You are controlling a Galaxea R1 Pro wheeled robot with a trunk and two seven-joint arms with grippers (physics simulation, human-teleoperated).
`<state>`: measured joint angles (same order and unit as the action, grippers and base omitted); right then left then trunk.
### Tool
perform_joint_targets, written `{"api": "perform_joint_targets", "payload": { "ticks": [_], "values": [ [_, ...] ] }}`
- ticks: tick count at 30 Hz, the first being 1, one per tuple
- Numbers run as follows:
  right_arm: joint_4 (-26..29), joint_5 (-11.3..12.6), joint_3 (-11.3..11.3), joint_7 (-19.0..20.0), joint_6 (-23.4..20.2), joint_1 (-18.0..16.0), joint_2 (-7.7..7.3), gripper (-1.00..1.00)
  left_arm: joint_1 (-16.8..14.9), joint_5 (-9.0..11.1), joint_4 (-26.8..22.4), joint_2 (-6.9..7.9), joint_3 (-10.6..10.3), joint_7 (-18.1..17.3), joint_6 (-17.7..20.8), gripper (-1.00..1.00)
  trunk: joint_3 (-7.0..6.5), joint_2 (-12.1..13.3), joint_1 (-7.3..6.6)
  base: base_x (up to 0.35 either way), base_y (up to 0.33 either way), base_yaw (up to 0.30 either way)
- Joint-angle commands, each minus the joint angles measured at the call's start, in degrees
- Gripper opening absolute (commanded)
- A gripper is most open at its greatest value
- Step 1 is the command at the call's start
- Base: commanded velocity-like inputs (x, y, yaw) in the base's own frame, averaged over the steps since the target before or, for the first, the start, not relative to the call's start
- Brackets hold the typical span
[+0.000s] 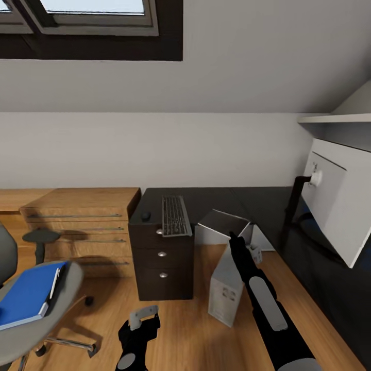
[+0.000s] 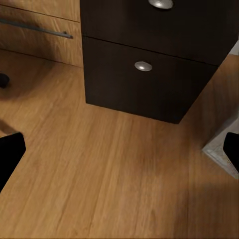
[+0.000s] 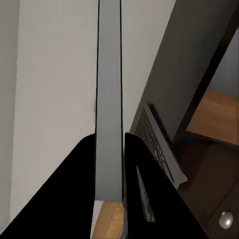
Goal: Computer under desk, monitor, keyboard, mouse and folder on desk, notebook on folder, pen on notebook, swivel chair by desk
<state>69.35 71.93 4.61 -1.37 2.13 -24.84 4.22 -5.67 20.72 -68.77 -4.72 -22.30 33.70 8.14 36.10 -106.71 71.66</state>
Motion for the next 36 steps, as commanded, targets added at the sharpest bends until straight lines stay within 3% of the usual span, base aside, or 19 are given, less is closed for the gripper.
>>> {"api": "perform_joint_targets", "payload": {
  "ticks": [1, 4, 6, 10, 13, 21, 36],
  "values": [
    [-0.5, 0.8, 0.0, -0.1, 0.2, 0.0, -0.01, -1.00, 0.0, 0.3, -0.1, 0.04, -0.1, 0.4, -0.3, 1.00, 0.06, 0.0, 0.03, 0.329, 0.052, 0.000],
    [-1.2, 2.3, -1.1, -0.7, 0.2, 0.0, 0.00, -1.00, 0.0, 0.3, -0.2, 0.05, -0.1, 0.2, -2.9, 1.00, 0.06, 0.0, 0.03, 0.329, 0.065, 0.000],
    [-1.5, 4.9, -2.2, -1.8, 0.1, 0.0, 0.00, -1.00, 0.0, 0.3, -0.2, 0.06, -0.1, 0.1, -4.6, 1.00, 0.06, 0.0, 0.03, 0.329, 0.077, 0.000],
    [-1.7, 8.7, -2.7, -2.9, 0.1, 0.0, 0.00, -1.00, 0.0, 0.4, -0.2, 0.06, -0.1, 0.1, -5.4, 1.00, 0.06, 0.0, 0.03, 0.328, 0.112, 0.000],
    [-1.8, 10.0, -2.8, -3.2, 0.1, 0.0, -0.08, -1.00, 0.0, 0.4, -0.2, 0.06, -0.1, 0.1, -5.6, 1.00, 0.06, 0.0, 0.03, 0.323, 0.164, 0.000],
    [-1.8, 9.8, -2.8, -3.2, 0.4, 0.0, -0.06, -1.00, 0.0, 0.4, -0.2, 0.06, -0.1, 0.0, -5.6, 1.00, 0.06, 0.0, 0.03, 0.296, 0.097, 0.000],
    [-1.8, 9.6, -2.8, -3.2, 0.6, 0.0, -0.01, -1.00, 0.0, 0.5, -0.5, 0.10, 0.1, 0.4, -5.7, 1.00, 0.06, 0.0, 0.03, 0.142, -0.137, 0.000]
  ]
}}
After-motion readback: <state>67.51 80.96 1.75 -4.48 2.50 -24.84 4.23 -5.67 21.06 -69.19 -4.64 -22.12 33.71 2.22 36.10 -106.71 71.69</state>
